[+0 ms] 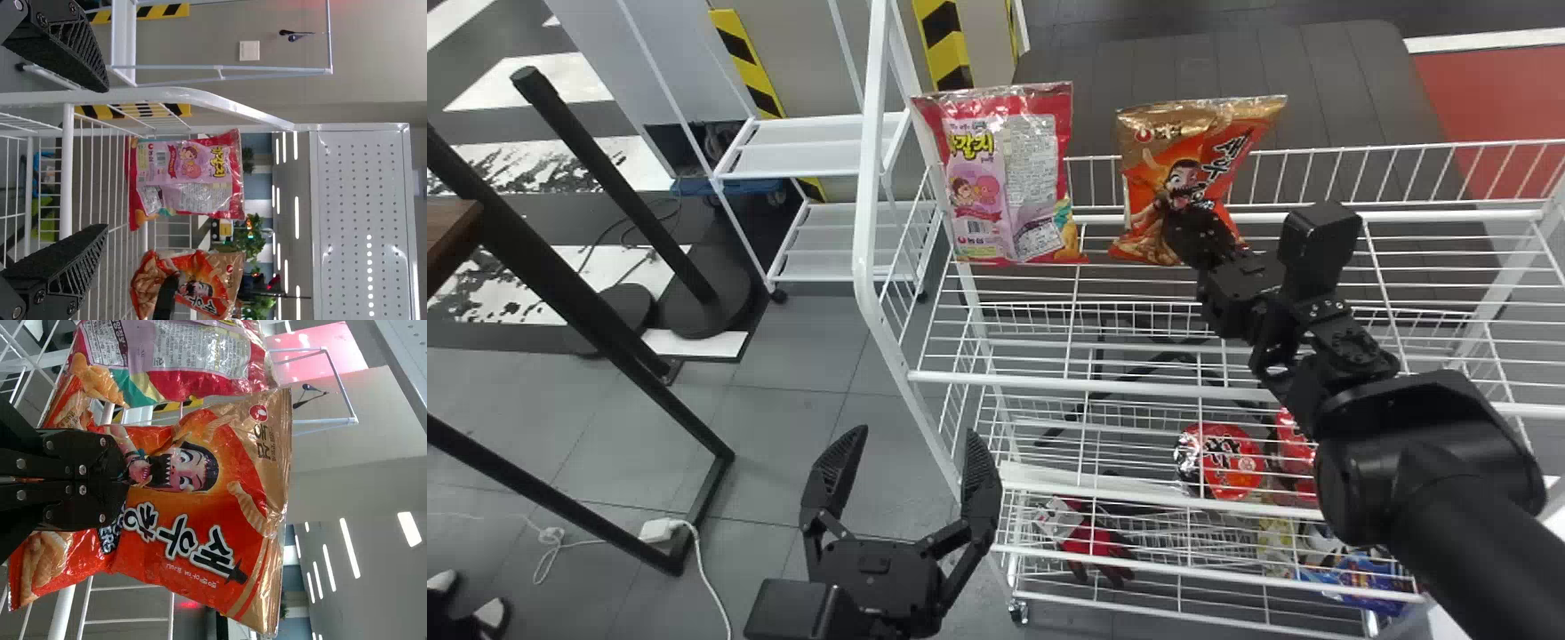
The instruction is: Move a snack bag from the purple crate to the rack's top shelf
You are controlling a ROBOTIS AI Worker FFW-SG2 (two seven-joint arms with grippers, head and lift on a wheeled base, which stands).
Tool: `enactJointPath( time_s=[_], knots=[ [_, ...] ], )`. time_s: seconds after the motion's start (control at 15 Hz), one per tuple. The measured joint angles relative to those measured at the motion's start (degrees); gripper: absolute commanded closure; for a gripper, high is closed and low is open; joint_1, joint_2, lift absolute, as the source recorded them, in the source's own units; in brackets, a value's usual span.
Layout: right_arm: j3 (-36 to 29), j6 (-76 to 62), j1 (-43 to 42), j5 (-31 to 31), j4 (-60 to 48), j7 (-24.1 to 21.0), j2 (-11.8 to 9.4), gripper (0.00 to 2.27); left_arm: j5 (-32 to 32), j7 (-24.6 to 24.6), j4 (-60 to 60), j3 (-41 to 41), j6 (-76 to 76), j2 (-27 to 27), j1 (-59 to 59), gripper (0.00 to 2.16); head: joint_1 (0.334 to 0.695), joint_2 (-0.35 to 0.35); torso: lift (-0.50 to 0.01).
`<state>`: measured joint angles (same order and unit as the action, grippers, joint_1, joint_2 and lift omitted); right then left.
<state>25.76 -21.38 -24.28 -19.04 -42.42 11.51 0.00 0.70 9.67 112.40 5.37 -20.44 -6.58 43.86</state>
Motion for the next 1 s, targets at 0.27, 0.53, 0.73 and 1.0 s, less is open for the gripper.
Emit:
enactJointPath(
  time_s=[0.27, 0.53, 0.73, 1.0],
  knots=[
    [0.34, -0.75, -0.06, -0.55, 0.60, 0.37, 0.00, 0.43, 0.00, 0.00, -0.09, 0.08, -0.80, 0.07, 0.05, 0.08, 0.695, 0.217, 0.001],
    [0.65, -0.98, -0.13, -0.48, 1.28, 0.60, 0.00, 0.36, 0.00, 0.00, -0.08, 0.08, -1.20, 0.05, 0.25, 0.08, 0.695, 0.219, 0.001],
    [1.14, -1.14, -0.19, -0.38, 1.53, 0.62, 0.00, 0.27, 0.00, 0.00, -0.13, 0.17, -1.21, 0.13, 0.13, 0.08, 0.695, 0.221, 0.001],
    [1.88, -4.17, -0.12, 0.86, 1.46, 0.65, 0.00, 0.16, -0.24, -0.48, -0.60, 0.08, -1.04, 0.10, -0.26, 0.08, 0.695, 0.228, 0.001]
  ],
)
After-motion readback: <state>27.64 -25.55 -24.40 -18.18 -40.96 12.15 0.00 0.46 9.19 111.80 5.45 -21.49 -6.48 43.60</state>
